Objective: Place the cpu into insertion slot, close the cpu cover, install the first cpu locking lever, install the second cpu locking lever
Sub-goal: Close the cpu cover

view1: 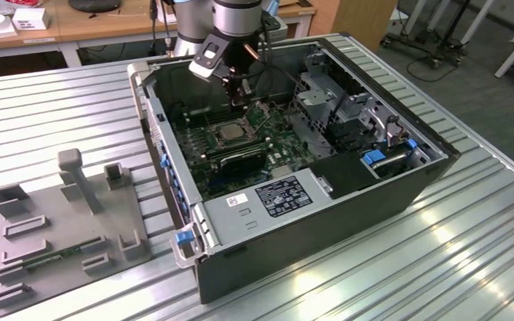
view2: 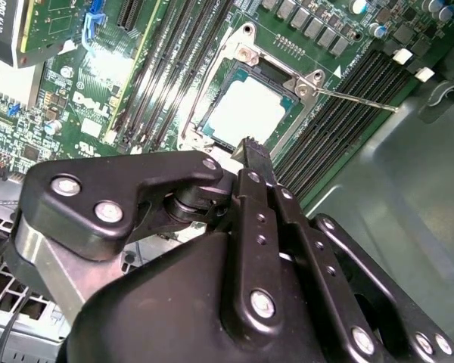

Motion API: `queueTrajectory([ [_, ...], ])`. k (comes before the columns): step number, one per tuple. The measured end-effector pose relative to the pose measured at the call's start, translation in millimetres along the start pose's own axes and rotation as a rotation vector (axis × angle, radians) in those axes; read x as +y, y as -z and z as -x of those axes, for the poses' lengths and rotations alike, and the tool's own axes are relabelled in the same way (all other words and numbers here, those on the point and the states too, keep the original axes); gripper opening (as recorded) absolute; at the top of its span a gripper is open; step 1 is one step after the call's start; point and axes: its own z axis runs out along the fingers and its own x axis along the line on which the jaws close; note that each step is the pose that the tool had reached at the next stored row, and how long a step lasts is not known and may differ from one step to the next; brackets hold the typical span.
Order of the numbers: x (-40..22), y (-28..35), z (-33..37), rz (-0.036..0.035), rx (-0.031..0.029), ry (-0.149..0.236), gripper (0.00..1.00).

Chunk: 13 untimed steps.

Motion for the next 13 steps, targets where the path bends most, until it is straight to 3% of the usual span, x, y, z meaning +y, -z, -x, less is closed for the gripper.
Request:
queueTrajectory([
  [4,2.5,-0.1,-0.1,0.0000,-0.0001,0.000,0.11],
  [13,16.0,-0.9,-0.2,0.0001,0.0001,0.000,0.11],
])
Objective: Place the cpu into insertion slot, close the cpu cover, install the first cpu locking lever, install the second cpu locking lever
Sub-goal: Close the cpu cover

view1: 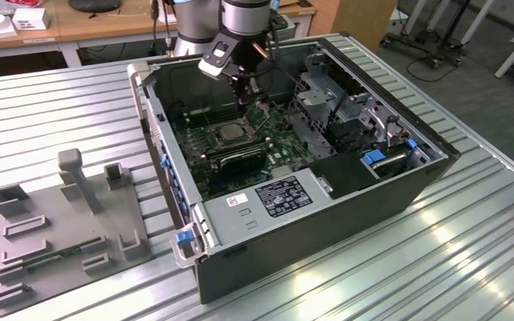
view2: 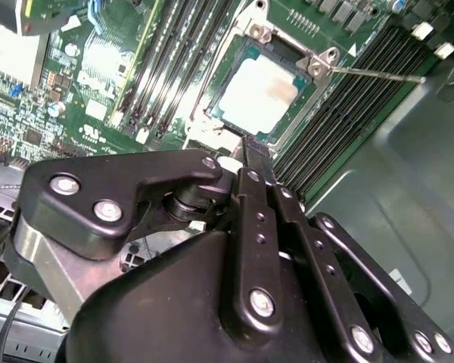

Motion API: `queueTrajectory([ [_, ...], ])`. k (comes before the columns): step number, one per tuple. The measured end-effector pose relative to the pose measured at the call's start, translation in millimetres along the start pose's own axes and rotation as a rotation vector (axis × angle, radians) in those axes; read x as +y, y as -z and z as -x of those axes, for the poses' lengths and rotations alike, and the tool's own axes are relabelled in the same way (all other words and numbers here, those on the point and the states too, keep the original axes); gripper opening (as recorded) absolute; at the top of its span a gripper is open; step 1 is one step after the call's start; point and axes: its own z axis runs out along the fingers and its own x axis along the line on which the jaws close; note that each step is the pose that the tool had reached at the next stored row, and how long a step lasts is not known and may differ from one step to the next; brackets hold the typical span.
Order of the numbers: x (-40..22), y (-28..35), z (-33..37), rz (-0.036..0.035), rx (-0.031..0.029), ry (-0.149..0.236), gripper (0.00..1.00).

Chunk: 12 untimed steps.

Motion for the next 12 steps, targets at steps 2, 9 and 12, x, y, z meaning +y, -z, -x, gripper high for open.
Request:
queueTrajectory([
  [2,0.2,0.0,0.0,0.0000,0.0000,0.000,0.11],
  [9,0.5,2.8,-0.1,0.0001,0.0001,0.000,0.11],
  [12,0.5,2.9,-0.1,0.0000,0.0000,0.000,0.11],
])
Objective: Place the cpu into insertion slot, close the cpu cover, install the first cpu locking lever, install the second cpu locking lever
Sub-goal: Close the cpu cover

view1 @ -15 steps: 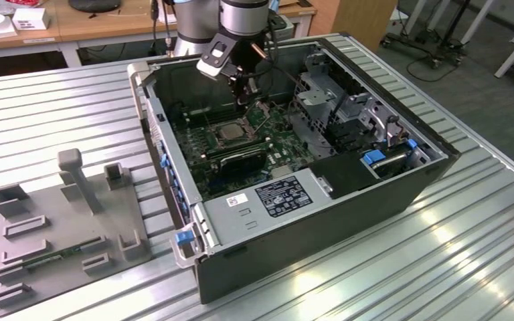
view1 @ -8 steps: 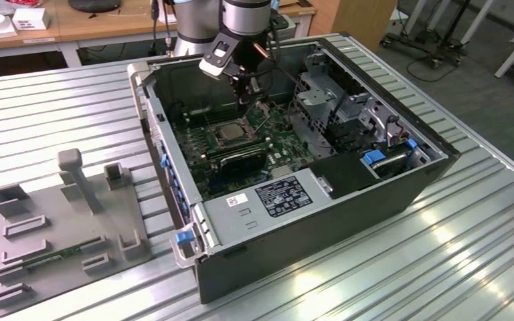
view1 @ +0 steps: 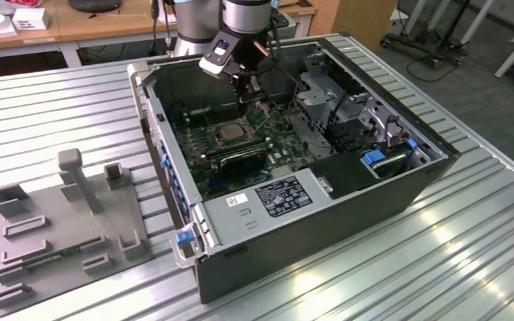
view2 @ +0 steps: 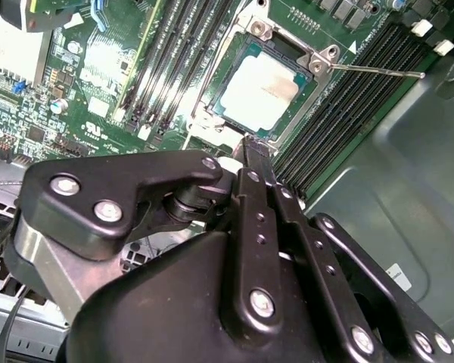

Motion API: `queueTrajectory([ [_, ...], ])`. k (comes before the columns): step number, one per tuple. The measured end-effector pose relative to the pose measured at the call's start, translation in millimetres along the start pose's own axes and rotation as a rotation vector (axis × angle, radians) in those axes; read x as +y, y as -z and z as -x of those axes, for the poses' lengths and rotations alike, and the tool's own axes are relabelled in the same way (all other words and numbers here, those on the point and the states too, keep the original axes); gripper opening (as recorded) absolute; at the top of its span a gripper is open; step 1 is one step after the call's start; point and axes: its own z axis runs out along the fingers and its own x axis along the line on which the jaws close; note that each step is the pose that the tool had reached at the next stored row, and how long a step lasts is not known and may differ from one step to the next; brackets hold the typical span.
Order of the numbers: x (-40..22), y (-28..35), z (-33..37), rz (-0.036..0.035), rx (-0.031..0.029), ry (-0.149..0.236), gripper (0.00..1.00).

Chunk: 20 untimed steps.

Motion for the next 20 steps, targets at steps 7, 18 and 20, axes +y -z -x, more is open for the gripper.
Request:
queueTrajectory([
  [7,5.8,-0.3,-0.1,-0.0001,-0.0001,0.000,0.11],
  [18,31.1,-1.6,-0.3,0.0000,-0.0001,0.000,0.11],
  [20,35.1,-1.8,-0.3,-0.0001,-0.0001,0.000,0.11],
])
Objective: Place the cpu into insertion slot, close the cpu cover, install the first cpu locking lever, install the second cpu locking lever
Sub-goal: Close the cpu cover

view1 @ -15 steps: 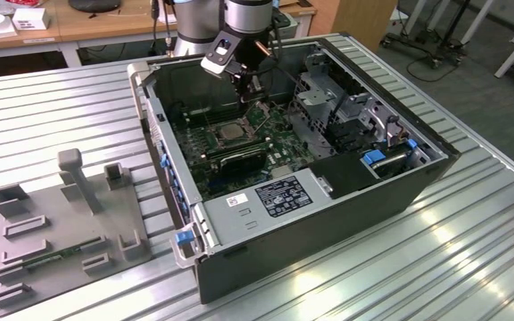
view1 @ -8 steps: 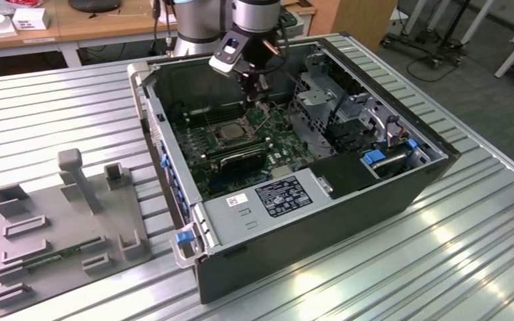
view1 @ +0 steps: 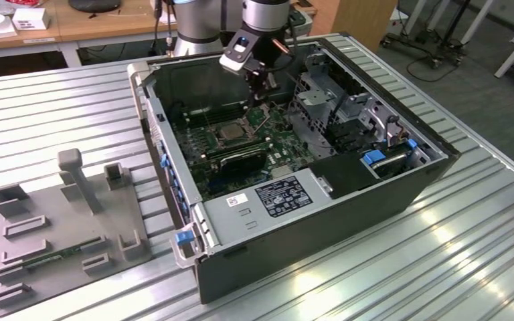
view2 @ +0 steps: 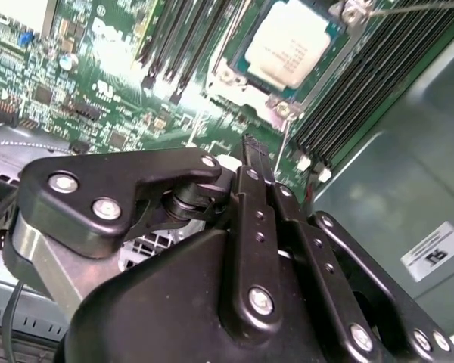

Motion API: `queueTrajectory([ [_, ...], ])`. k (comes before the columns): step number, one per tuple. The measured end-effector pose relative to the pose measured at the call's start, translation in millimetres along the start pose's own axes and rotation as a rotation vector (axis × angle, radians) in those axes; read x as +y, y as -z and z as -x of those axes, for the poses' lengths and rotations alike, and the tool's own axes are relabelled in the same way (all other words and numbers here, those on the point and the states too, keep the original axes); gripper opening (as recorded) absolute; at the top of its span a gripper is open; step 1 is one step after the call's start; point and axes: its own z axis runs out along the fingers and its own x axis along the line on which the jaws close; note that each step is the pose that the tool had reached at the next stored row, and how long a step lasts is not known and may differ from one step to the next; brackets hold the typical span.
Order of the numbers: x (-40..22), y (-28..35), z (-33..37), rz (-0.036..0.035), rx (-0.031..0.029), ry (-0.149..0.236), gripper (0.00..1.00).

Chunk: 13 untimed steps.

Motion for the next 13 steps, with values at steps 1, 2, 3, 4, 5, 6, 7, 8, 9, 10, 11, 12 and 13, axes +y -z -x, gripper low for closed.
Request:
queueTrajectory([
  [1,1.9,-0.1,0.0,0.0000,0.0000,0.000,0.11],
  [2,3.6,-0.1,-0.1,0.0000,-0.0001,0.000,0.11],
  [3,5.0,-0.2,-0.1,0.0000,-0.0001,0.000,0.11],
  [4,5.9,-0.3,-0.1,-0.0001,-0.0001,0.000,0.11],
  [5,6.1,-0.3,-0.1,0.0000,-0.0001,0.000,0.11],
  [6,6.1,-0.3,-0.1,0.0000,0.0000,0.000,0.11],
  [7,6.1,-0.3,-0.1,0.0000,0.0000,0.000,0.11],
  [8,6.3,-0.4,-0.1,0.0001,0.0003,0.000,0.11],
  [9,6.9,-0.4,-0.1,0.0001,0.0005,0.000,0.11],
  [10,7.8,-0.5,-0.1,0.0001,0.0006,0.000,0.11],
  [11,8.9,-0.5,-0.1,0.0000,0.0005,0.000,0.11],
  [12,10.5,-0.6,-0.1,0.0000,0.0004,0.000,0.11],
  [13,12.0,-0.7,-0.2,0.0000,0.0005,0.000,0.11],
])
